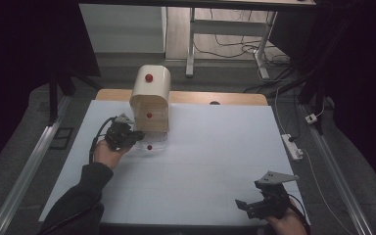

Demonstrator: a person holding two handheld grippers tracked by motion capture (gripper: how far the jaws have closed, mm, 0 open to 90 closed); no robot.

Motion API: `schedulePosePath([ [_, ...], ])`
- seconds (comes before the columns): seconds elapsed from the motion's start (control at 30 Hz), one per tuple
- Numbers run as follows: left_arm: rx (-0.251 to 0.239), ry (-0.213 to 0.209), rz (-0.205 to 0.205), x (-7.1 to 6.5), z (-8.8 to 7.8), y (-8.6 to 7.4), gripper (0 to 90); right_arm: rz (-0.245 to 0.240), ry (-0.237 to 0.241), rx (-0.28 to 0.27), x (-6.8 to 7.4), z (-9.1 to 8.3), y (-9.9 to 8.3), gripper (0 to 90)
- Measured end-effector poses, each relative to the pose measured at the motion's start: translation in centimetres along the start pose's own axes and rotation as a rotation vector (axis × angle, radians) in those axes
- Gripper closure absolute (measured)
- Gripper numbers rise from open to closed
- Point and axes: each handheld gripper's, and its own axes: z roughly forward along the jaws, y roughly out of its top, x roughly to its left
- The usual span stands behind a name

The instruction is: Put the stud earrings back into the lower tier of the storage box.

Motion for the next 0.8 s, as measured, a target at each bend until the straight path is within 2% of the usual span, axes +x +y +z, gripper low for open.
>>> schedulePosePath([
  [0.2, -0.019, 0.007, -0.010, 0.0, -0.3, 0.0, 62.1, -0.002, -0.001, -0.002, 0.1, 0.0, 0.0, 1.8],
  [0.4, -0.049, -0.022, -0.012, -0.2, -0.6, 0.1, 45.8, -0.006, -0.003, -0.003, 0.1, -0.1, -0.1, 1.8],
  [0.57, -0.058, -0.051, -0.011, -0.6, -1.0, 0.1, 28.0, -0.004, -0.002, -0.003, 0.1, -0.1, -0.1, 1.8],
  [0.73, -0.050, -0.070, 0.002, -1.0, -1.3, -0.2, 16.1, -0.001, 0.000, -0.008, 0.1, -0.2, -0.1, 1.8],
  [0.8, -0.047, -0.078, 0.007, -1.2, -1.4, -0.2, 14.0, -0.002, 0.001, -0.009, 0.1, -0.2, -0.1, 1.7],
])
